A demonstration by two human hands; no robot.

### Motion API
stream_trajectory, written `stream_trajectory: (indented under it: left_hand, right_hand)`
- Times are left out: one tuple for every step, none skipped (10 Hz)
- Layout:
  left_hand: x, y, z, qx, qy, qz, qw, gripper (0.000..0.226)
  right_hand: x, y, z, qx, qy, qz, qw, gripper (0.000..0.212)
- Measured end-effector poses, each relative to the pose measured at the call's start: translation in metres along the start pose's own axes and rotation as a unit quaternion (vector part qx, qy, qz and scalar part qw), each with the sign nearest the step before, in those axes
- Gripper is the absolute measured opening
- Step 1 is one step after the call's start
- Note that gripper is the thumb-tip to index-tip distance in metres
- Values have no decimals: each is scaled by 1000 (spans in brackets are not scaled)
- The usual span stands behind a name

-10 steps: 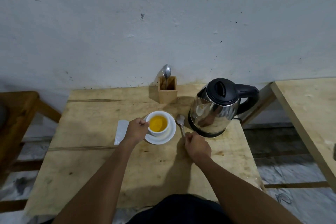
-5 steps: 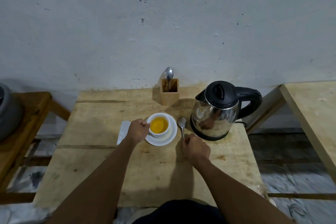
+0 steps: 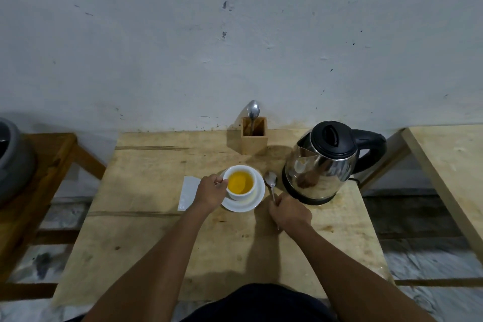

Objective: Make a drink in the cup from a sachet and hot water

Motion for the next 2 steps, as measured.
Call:
stream_trajectory:
  left_hand:
    - [-1, 4, 1, -13, -20, 8, 1000, 29]
    - [-5, 10, -3, 10, -27, 1, 1000, 29]
  right_hand:
    - [5, 10, 13, -5, 13, -25, 1000, 46]
    - [3, 24, 26, -51, 45, -57, 996, 33]
Point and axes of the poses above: each hand's wrist, its own x-axis away from the middle knuckle, its own y-axis out of the back of the hand, z = x × y, the point moved 5 cm from there along -x, towards the middle knuckle, and after that the axes turned 4 degrees about -z, right-handed, at the moved point
